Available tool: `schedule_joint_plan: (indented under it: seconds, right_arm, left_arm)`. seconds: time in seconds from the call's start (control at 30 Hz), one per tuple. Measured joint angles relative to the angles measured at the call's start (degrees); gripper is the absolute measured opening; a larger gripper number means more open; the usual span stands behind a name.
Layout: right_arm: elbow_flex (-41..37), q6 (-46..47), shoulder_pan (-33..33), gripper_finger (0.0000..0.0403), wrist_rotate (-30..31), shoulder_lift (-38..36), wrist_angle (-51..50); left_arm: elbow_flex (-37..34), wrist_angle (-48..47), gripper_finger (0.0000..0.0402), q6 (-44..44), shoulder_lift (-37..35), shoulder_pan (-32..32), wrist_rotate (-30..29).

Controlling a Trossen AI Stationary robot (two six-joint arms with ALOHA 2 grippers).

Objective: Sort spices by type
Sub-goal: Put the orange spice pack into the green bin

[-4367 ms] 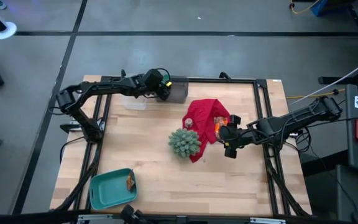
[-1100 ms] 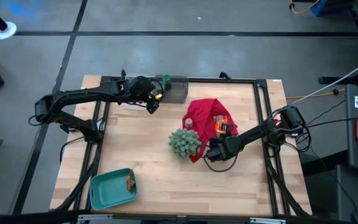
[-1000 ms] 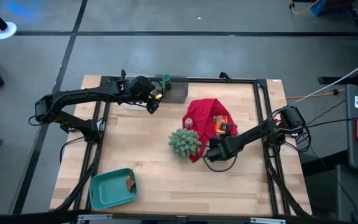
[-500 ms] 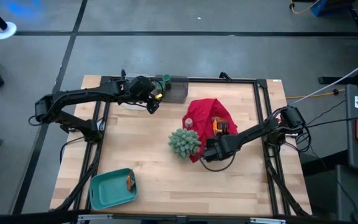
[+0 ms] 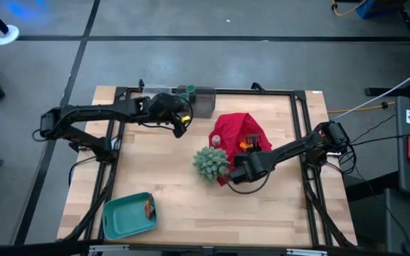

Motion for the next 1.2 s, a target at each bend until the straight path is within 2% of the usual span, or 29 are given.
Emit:
schedule_joint_plan:
  seconds: [0.13,0.37,0.57,0.83,1.2]
  right_arm:
    - [2.60,-1.26,0.00,0.0001,0.02,0.00,-2.11]
    - [7.55,-1.54,0.00,0.0001,1.47,0.00,-7.37]
    - [9.56,-2.64,-0.07,0.0001,1.96,-0.07,-7.98]
    - [12.25,-5.09,-0.11,0.0001,3.98,-0.09,-9.05]
    - [21.43,-8.88,-2.38,0.0001,6.38,-0.11,-10.01]
  left_arm:
    - [0.00,0.56,0.0245,0.02,0.00,-1.30,-0.01]
    - [0.00,7.25,0.0245,3.05,0.00,-5.13,0.34]
    - [0.00,13.39,0.0245,6.22,0.62,-10.11,6.29]
    - [-0.04,19.16,0.0245,8.49,4.34,-15.24,6.94]
    - [-0.04,31.54,0.0245,13.85,13.21,-15.58,6.25]
